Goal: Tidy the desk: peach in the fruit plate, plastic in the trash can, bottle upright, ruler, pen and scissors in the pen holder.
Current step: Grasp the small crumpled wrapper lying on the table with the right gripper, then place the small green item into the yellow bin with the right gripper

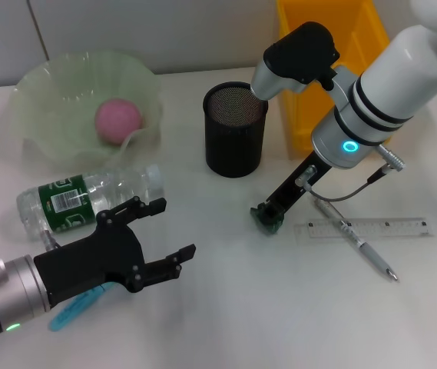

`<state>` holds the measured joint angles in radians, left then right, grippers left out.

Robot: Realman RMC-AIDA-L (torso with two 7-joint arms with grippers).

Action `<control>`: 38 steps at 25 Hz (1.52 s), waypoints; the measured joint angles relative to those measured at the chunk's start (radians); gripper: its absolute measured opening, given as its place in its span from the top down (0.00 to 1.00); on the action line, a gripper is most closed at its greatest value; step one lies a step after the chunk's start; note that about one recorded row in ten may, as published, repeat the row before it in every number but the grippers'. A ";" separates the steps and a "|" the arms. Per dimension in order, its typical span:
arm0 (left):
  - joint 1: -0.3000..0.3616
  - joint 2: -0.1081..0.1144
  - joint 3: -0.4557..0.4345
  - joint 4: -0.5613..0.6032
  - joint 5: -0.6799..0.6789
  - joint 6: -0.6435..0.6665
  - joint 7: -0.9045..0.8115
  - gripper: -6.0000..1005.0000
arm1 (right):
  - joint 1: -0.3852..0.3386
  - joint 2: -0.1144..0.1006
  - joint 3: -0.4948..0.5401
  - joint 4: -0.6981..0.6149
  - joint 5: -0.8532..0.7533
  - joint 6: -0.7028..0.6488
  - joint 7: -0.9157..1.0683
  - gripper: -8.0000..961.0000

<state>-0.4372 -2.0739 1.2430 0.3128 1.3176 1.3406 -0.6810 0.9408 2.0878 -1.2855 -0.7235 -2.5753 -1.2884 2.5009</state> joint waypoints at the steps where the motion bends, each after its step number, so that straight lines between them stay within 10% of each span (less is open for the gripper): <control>1: 0.000 0.000 0.000 0.000 0.000 0.000 0.000 0.18 | -0.001 0.000 0.000 0.000 0.000 0.000 0.000 0.60; 28: 0.000 -0.002 0.003 0.000 0.000 0.001 0.000 0.19 | -0.127 -0.008 0.023 -0.350 0.000 -0.161 0.063 0.63; 38: 0.003 -0.001 0.003 0.000 -0.005 0.008 0.000 0.19 | -0.236 -0.020 0.310 -0.670 -0.037 -0.208 0.056 0.63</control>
<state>-0.4346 -2.0754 1.2456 0.3129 1.3126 1.3486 -0.6810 0.7051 2.0679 -0.9759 -1.3935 -2.6123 -1.4964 2.5574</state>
